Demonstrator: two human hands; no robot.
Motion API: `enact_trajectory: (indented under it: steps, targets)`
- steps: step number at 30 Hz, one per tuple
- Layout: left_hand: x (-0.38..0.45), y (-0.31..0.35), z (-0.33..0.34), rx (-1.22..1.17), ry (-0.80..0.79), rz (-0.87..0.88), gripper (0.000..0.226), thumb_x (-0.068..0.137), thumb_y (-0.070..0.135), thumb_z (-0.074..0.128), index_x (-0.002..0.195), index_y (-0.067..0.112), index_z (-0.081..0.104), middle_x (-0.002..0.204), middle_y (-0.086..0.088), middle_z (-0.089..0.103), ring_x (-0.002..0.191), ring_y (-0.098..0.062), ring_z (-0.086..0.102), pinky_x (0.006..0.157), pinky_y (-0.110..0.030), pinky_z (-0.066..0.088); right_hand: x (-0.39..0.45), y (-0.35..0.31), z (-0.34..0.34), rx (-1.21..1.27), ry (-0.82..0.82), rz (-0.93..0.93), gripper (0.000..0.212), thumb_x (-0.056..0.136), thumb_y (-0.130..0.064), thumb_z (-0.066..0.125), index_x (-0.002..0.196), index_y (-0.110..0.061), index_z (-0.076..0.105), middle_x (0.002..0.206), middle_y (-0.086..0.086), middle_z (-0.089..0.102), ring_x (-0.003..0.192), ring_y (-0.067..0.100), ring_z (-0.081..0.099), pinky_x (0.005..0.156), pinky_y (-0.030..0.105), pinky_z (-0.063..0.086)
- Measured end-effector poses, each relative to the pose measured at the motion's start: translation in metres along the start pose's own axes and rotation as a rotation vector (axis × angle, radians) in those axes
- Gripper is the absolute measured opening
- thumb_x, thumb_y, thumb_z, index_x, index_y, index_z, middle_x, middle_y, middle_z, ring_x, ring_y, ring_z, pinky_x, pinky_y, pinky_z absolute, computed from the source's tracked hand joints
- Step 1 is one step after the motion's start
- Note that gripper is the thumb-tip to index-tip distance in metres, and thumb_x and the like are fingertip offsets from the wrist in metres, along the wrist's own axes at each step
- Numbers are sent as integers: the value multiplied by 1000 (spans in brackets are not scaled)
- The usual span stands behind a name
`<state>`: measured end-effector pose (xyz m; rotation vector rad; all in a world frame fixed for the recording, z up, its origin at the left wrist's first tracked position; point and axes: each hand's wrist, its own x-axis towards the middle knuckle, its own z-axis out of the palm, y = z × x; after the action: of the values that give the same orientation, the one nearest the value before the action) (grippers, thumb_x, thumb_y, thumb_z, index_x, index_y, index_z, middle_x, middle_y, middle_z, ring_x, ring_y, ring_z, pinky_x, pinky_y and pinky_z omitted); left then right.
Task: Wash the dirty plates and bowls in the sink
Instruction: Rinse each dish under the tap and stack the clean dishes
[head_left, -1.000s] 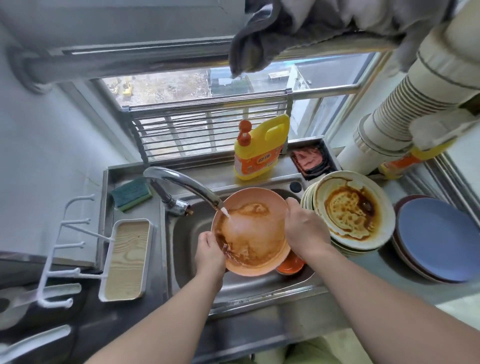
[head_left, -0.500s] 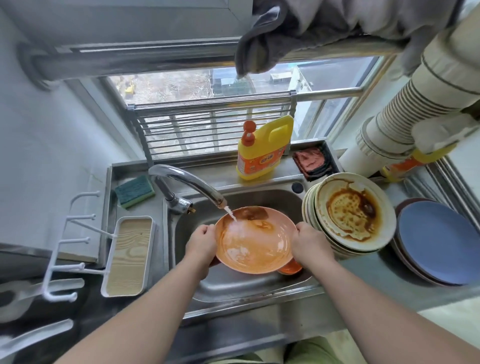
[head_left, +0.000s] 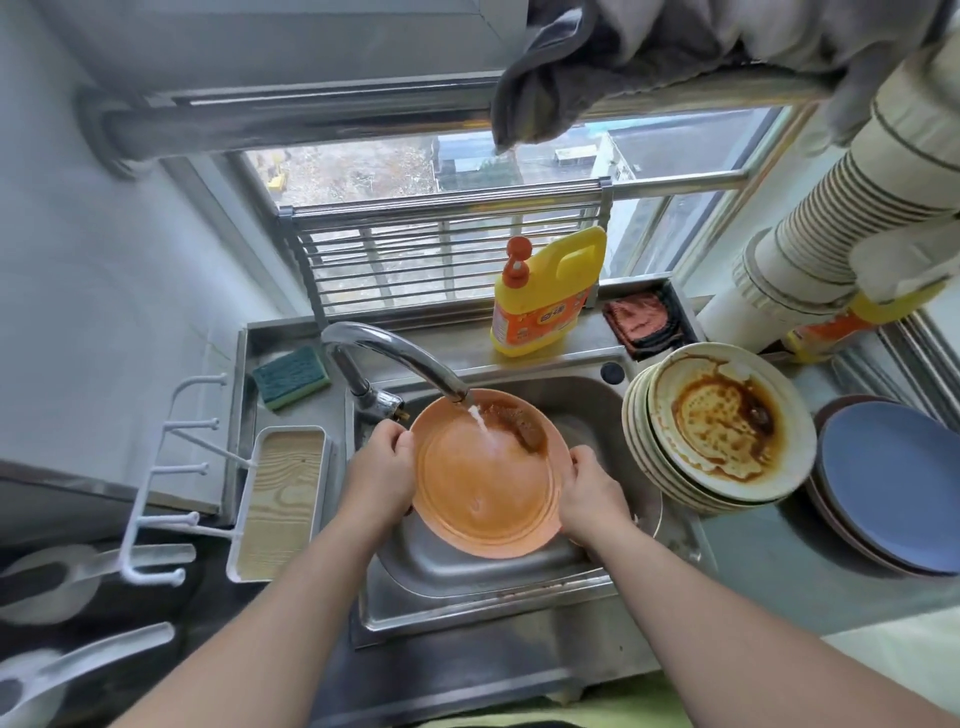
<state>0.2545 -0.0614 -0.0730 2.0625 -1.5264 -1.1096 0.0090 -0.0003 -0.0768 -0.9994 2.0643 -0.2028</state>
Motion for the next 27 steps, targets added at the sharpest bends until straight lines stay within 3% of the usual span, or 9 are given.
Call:
enact_trajectory:
  steps: [3, 5, 8, 12, 15, 18, 23, 27]
  targets:
    - [-3, -6, 2, 49, 91, 71, 18, 110, 30, 43, 99, 24, 56, 89, 2, 64, 85, -22, 60, 70, -37, 40, -2, -9, 0, -22, -1, -31, 10, 107, -26, 38, 117, -23, 40, 89, 4, 61, 76, 21, 62, 60, 34, 43]
    - [-6, -9, 3, 41, 133, 91, 16, 111, 29, 43, 106, 22, 57, 93, 1, 64, 90, -25, 60, 75, -37, 39, 1, -14, 3, -43, -7, -48, 9, 105, -21, 39, 114, -22, 37, 89, 8, 61, 72, 23, 65, 53, 32, 45]
    - [-12, -13, 1, 46, 151, 86, 23, 112, 29, 43, 122, 21, 62, 109, 3, 65, 106, -26, 61, 83, -34, 40, 10, -17, 13, -49, 26, -60, 8, 106, -18, 37, 113, -21, 37, 95, 11, 61, 79, 26, 63, 66, 42, 57]
    - [-19, -15, -1, 45, 155, 26, 37, 113, 29, 42, 144, 21, 60, 133, -2, 64, 125, -25, 57, 97, -31, 39, 14, -18, 16, -49, 51, -127, 15, 103, -16, 30, 112, -25, 36, 88, 5, 57, 81, 33, 55, 75, 41, 42]
    - [-18, -24, 6, -96, 110, -51, 32, 109, 40, 42, 132, 41, 64, 124, 5, 70, 115, -25, 64, 101, -44, 51, 14, -18, 8, -90, 85, -184, 12, 104, -17, 27, 107, -25, 34, 83, 6, 56, 80, 34, 57, 72, 44, 44]
    - [-13, -39, 24, -269, 57, -187, 26, 103, 43, 40, 112, 49, 64, 103, 1, 75, 92, -28, 73, 79, -56, 64, 17, -18, -6, -168, 123, -275, 5, 107, -23, 29, 109, -26, 32, 90, 10, 63, 79, 35, 57, 71, 45, 46]
    - [-18, -19, 45, -636, -12, -375, 23, 111, 26, 44, 108, 34, 65, 106, -13, 73, 87, -27, 66, 78, -46, 60, 17, -21, -32, -292, 174, -407, 23, 109, -22, 32, 129, -31, 39, 98, 6, 64, 84, 35, 62, 69, 39, 41]
    - [-10, -11, 60, -825, -83, -509, 21, 105, 20, 56, 123, 29, 62, 110, -10, 75, 93, -27, 69, 81, -40, 59, 13, -18, -44, -338, 242, -480, 24, 112, -27, 33, 132, -39, 40, 102, -1, 60, 84, 36, 65, 67, 41, 47]
